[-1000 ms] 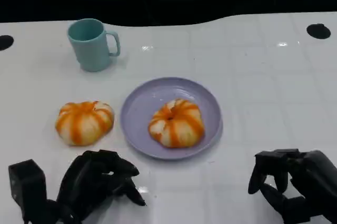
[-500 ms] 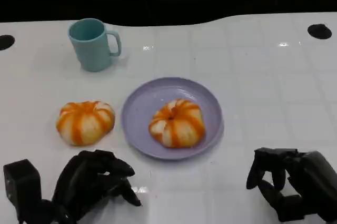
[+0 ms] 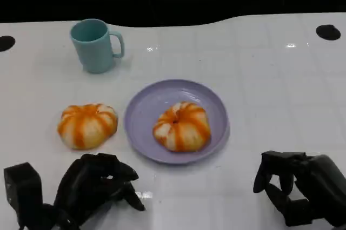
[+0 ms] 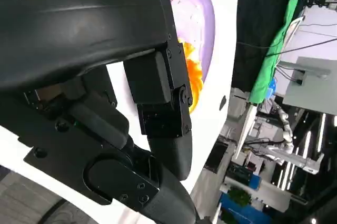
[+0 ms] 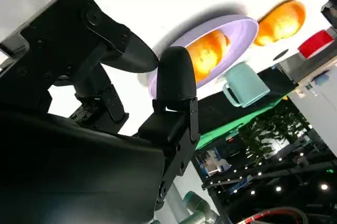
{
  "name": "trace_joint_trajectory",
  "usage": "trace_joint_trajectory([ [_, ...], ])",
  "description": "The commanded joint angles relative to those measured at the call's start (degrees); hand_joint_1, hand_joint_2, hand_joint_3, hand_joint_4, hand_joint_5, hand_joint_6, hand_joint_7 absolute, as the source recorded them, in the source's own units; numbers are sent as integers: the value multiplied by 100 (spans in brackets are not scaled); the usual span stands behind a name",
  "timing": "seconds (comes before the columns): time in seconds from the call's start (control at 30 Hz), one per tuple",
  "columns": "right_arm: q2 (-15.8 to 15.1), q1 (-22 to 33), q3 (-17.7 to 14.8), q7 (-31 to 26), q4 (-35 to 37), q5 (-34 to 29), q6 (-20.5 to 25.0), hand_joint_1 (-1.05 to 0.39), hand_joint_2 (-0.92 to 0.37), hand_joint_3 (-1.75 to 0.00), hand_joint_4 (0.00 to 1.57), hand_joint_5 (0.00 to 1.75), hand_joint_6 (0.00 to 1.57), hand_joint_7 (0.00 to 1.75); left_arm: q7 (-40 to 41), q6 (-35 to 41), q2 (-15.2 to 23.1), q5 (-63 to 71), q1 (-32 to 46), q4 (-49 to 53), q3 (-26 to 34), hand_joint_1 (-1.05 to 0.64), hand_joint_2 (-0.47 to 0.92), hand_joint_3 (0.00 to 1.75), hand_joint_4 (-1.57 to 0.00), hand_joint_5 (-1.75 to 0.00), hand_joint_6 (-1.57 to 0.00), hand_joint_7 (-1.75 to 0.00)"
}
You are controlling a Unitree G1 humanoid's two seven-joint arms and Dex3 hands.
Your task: Grasp the bread from the table and place it into the plate.
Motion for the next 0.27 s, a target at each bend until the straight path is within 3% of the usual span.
trace_joint_trajectory([
  [0.03,-41,-28,-13,-66,47,5,-72,-18,-34,-134,90,175,80,146,-30,-34,103,-6,-29,11,51,-105,72,0,-157,-57,-157,-19],
  [0.27,-39,-41,-9,-124,127,-22,-157,-16,-35,-132,90,175,79,148,23,4,101,4,8,-44,47,-105,72,0,-157,-58,-157,-21],
])
